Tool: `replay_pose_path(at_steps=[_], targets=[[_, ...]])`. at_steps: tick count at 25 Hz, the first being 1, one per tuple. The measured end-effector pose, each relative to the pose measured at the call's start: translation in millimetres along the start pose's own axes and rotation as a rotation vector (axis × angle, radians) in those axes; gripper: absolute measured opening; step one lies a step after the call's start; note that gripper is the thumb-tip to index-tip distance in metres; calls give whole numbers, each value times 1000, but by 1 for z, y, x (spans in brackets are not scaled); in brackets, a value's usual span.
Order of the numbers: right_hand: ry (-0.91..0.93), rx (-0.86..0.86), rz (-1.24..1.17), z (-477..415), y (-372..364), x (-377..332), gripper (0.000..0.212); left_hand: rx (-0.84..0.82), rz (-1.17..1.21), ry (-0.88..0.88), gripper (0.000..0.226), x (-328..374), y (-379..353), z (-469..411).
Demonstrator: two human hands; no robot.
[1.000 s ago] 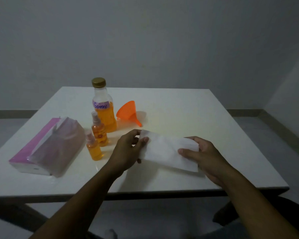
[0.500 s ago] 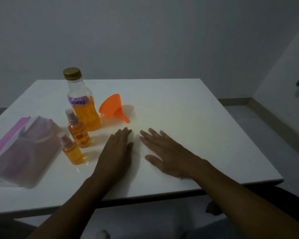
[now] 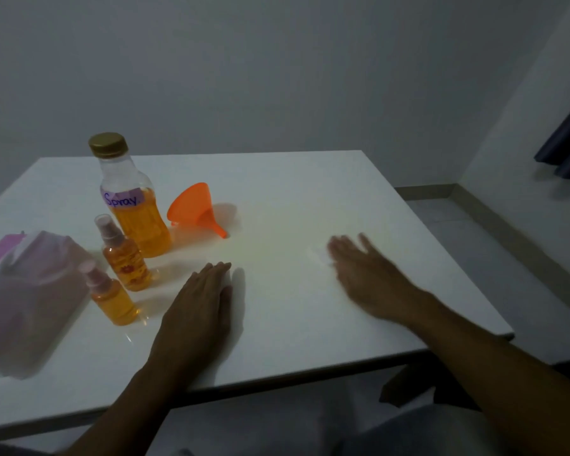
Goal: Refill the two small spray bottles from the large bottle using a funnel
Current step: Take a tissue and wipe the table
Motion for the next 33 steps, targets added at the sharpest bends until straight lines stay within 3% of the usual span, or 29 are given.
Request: replay_pose_path(at_steps=[4, 6, 8, 12, 16, 18, 21, 24, 26, 30, 33], targets=[[-540, -191, 8, 4, 9, 69, 48, -9, -43, -13, 46, 1, -3, -3], [-582, -104, -89, -14, 4, 57, 46, -22, -70, -21, 50, 0, -6, -5], [-447, -33, -216, -40, -8, 17, 48, -24, -67, -15, 52, 0, -8, -6], [-8, 15, -288, -60, -12, -81, 52, -31, -88, -26, 53, -4, -7, -5], [157, -21, -337, -30, -9, -50, 51, -53, -132, -28, 60, -7, -3, -3], [41, -10, -291, -16, -14, 10, 51, -101, -136, -92, 65, -14, 1, -6], [-331, -41, -223, 2, -9, 95, 49, -133, -139, -135, 60, -22, 2, -4], [-521, -26, -233, -20, -8, 100, 45, -113, -124, -110, 57, -18, 1, -1], [-456, -18, -301, -52, -13, 63, 48, -128, -83, -87, 62, -16, 1, -3], [-41, 3, -375, -97, -27, -54, 50, -134, -47, 4, 70, -16, 5, -5], [185, -1, -432, -77, -15, -103, 59, -136, -59, 25, 72, -16, 6, -4]])
Point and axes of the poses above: each hand's wrist, its own z-axis away from the middle knuckle, its own y-axis out of the back of the hand, x = y × z, the point moved 1 cm from there along -z, towards the middle knuckle, and after that the axes turned 4 degrees about -z, right-handed, at the moved point
